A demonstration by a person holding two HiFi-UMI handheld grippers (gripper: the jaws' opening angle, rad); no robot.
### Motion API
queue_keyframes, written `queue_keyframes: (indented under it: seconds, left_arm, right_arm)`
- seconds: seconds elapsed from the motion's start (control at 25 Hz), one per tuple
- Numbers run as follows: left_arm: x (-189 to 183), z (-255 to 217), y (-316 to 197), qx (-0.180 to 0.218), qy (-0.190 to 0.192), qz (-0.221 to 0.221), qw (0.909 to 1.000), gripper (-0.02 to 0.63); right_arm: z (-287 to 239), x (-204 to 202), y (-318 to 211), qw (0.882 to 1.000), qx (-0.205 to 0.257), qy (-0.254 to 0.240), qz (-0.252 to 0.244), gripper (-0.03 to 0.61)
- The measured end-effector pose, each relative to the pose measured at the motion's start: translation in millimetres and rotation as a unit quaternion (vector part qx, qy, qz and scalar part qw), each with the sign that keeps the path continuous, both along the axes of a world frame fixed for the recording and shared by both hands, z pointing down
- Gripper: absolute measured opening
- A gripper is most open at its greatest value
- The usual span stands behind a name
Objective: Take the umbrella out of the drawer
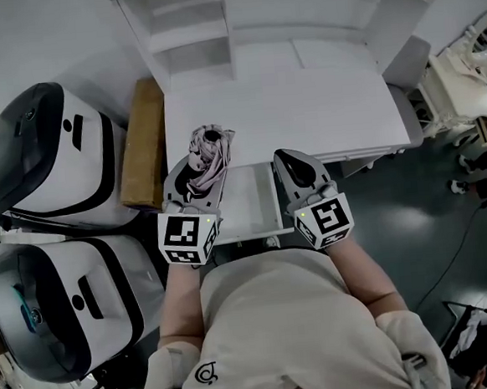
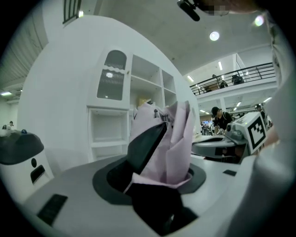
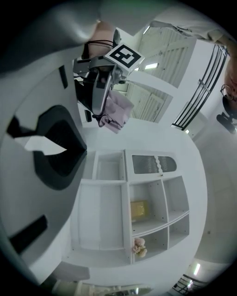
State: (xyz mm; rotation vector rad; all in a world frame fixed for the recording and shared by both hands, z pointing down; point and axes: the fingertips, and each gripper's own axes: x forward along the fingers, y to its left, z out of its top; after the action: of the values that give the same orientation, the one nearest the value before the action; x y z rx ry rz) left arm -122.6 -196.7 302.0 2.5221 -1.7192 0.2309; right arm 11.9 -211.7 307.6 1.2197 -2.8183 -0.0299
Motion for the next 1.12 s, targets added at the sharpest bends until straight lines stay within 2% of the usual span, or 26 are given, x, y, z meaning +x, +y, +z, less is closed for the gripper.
queue_keyframes:
  seconds: [0.32,0.72,1.12]
  left_arm:
    - [-31.3,-30.9,15.2,0.059,0.021,-0.029,0.9976,0.227]
    - [-33.1,-30.6,20.7,0.057,0.025,-0.023,0.9978,0.227]
    - [-27.0,-21.0,27.0,0.045,0.031,-0.018,0.9983,0.227]
  right_arm:
    - [-10.7,-9.5,8.5,1.000,0.001,-0.016,-0.004,0.006]
    - [-24.8,-9.9,17.8,1.000,0.021,-0.015,0.009,0.005]
    - [-14.0,-12.4,27.0,1.000,0.009,-0.012,-0.007,0.005]
